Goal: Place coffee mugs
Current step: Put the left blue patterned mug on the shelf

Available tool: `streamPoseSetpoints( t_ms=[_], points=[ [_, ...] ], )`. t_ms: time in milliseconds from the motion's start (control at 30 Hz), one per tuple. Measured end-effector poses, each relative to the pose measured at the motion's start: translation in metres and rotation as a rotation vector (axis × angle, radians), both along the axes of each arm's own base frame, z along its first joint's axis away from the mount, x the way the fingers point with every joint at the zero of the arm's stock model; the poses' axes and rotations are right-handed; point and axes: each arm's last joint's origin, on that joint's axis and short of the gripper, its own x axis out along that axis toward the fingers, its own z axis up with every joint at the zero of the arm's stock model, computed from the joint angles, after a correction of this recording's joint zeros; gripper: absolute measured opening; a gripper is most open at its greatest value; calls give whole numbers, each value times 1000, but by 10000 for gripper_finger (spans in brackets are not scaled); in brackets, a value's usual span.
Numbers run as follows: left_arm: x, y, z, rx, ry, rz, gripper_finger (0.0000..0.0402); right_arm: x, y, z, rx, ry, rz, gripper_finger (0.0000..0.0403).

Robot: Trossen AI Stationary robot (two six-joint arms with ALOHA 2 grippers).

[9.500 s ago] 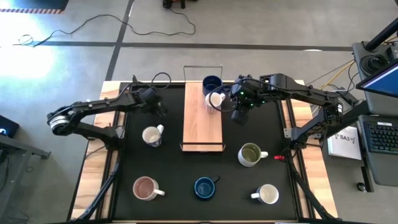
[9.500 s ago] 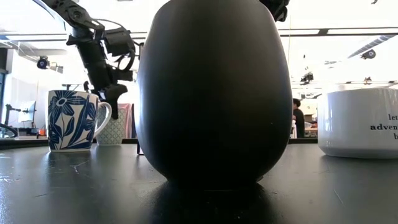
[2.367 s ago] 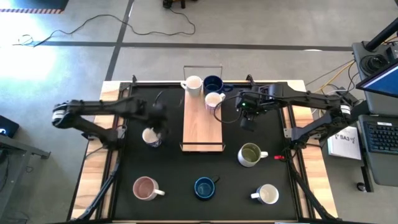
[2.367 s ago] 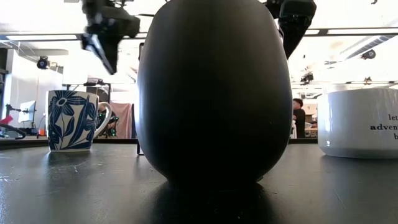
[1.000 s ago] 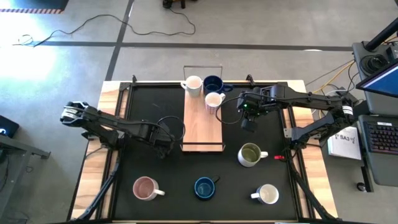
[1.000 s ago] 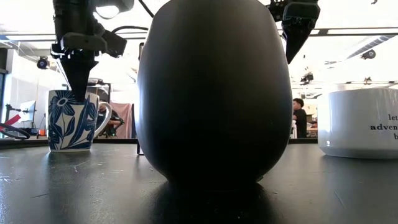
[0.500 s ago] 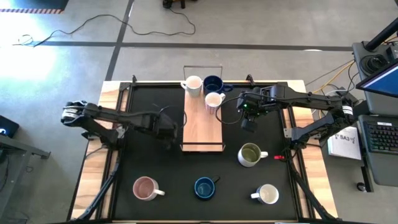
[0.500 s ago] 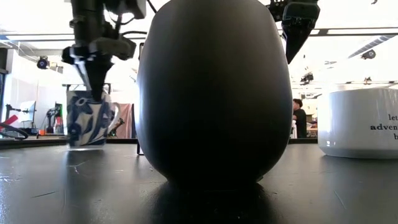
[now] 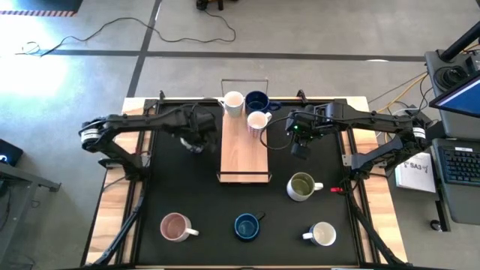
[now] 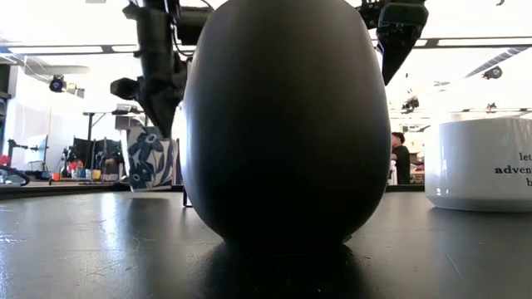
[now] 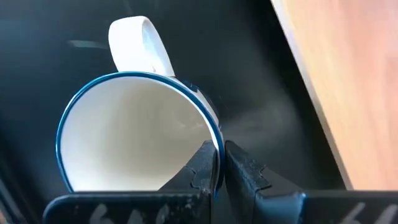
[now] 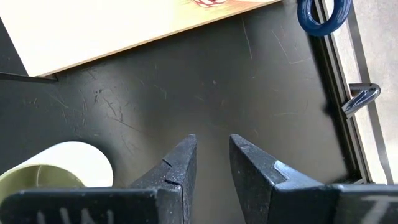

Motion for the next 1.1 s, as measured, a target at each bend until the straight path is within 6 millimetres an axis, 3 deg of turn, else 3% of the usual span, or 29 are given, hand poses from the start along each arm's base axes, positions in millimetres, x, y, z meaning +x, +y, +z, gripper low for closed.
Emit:
streamPoseSetpoints(
  t_ms=[167,333,567,867,1100],
  points=[
    [10,26,-8,20,53,27,6,0,0,0,0,2,2,84],
    [27,38,-13,17,84,-42,6,-1,0,0,3,13,-2,84],
    [33,40,-15,17,121,-108,15,-2,0,-1,3,19,2,84],
    [30,38,0,-3,139,-187,73,-2,0,-1,2,21,6,84],
    [18,31,18,-43,301,-515,93,-2,0,-1,4,19,-2,84]
  ],
)
